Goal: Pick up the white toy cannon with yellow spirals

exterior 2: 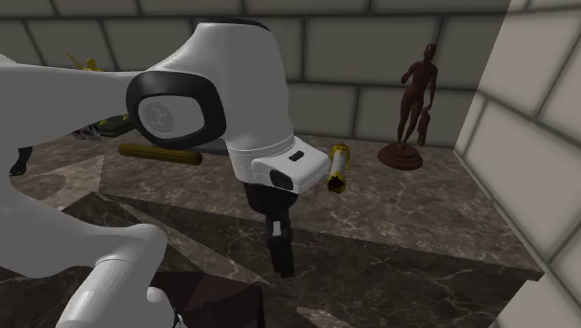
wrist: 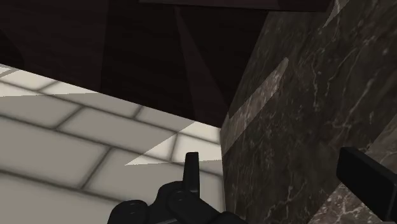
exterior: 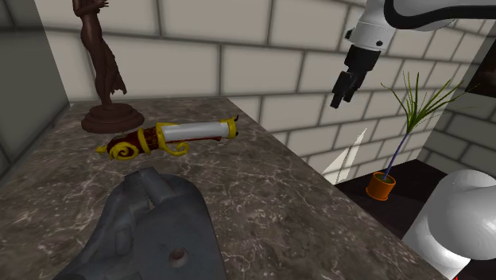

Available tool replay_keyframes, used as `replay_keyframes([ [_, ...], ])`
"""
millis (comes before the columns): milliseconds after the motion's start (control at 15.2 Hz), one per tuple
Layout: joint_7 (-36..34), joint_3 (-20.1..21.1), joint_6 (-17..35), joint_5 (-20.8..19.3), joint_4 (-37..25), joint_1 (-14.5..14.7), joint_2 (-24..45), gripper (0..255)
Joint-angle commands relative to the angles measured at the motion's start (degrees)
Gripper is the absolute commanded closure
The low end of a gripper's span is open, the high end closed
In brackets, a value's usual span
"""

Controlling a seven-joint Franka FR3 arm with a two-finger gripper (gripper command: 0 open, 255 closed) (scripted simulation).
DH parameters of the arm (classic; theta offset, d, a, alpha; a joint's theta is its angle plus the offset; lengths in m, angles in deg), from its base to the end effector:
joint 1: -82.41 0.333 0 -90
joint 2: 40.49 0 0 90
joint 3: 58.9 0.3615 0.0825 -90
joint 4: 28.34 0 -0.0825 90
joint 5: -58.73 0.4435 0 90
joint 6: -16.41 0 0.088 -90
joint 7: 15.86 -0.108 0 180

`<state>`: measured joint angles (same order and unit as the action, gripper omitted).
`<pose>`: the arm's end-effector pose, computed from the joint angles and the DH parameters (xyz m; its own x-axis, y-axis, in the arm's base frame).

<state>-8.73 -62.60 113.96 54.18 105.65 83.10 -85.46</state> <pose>0.3473 -0.0334 0.6426 0.9854 0.0946 0.1419 0.0881 -0.9948 0.0518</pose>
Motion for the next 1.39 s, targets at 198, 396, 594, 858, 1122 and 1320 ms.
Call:
replay_keyframes([
  [198,2.2,0.2,2.8,1.7,-2.3,2.6,5.2,0],
  [396,4.6,0.5,5.1,3.4,-5.1,5.0,10.4,0],
  [594,7.1,0.9,7.0,5.2,-8.1,7.4,15.4,0],
  [858,10.6,1.6,8.8,7.6,-12.7,10.3,21.9,0],
  [1122,14.0,2.6,9.8,9.9,-17.8,12.9,28.2,0],
  [1320,16.6,3.6,10.1,11.5,-21.9,14.7,32.8,0],
])
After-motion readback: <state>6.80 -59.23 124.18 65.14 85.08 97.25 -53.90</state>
